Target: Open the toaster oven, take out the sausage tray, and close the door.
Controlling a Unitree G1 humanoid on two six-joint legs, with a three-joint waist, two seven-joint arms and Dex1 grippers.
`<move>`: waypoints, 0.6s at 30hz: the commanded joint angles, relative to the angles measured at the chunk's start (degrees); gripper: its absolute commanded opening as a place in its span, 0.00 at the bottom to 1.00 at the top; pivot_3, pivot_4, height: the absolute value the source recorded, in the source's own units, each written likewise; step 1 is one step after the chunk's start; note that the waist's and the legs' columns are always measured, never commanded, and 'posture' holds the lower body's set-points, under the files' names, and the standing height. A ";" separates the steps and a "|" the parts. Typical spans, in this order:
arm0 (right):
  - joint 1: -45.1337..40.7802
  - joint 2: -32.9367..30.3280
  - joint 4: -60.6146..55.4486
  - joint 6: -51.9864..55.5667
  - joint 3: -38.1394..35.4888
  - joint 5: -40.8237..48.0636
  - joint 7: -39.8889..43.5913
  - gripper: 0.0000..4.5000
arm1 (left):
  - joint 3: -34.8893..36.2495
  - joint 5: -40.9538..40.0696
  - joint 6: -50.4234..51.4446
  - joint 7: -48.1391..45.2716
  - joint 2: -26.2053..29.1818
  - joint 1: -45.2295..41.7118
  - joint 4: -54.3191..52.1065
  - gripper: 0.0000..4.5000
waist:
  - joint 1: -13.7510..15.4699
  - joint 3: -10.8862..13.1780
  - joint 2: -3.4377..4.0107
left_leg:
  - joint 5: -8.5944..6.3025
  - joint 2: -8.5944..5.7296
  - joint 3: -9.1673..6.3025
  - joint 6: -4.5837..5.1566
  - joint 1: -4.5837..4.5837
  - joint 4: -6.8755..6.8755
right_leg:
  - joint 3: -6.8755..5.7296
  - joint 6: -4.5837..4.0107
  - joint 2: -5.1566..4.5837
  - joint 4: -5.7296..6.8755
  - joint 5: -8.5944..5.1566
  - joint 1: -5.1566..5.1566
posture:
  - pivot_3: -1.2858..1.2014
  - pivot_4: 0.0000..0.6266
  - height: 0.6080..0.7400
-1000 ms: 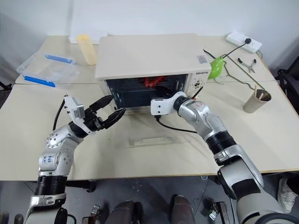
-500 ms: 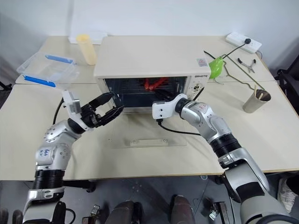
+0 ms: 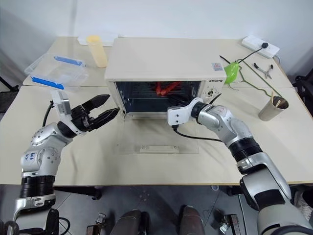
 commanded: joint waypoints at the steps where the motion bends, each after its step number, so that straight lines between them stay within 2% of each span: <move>1: 1.06 -0.16 -8.25 0.48 -3.71 3.08 0.86 0.06 | -1.00 0.03 -0.46 -1.08 -0.38 -1.95 -0.32 0.90 | 0.05 0.00 0.00 | 0.00 -0.01 0.00 0.00 -0.01 0.00 | -0.02 0.00 0.00 0.02 0.00 0.00 | 0.52 0.24 1.00; 11: 5.09 -1.72 -15.69 2.57 -6.31 5.57 6.19 0.06 | -1.49 0.85 -1.12 -4.02 -0.07 -5.53 4.04 0.90 | 0.94 0.00 0.00 | 0.00 -0.03 -0.01 0.00 -0.07 0.48 | -0.03 0.00 0.00 0.04 0.00 0.22 | 0.52 0.24 1.00; 18: 7.68 -2.65 -19.62 3.76 -7.40 7.24 9.84 0.06 | -1.44 0.90 -1.00 -4.08 -0.28 -5.51 3.99 0.90 | 0.33 0.00 -0.01 | 0.00 0.00 0.03 0.00 -0.06 0.43 | -0.03 0.00 0.02 0.04 0.00 0.18 | 0.52 0.24 1.00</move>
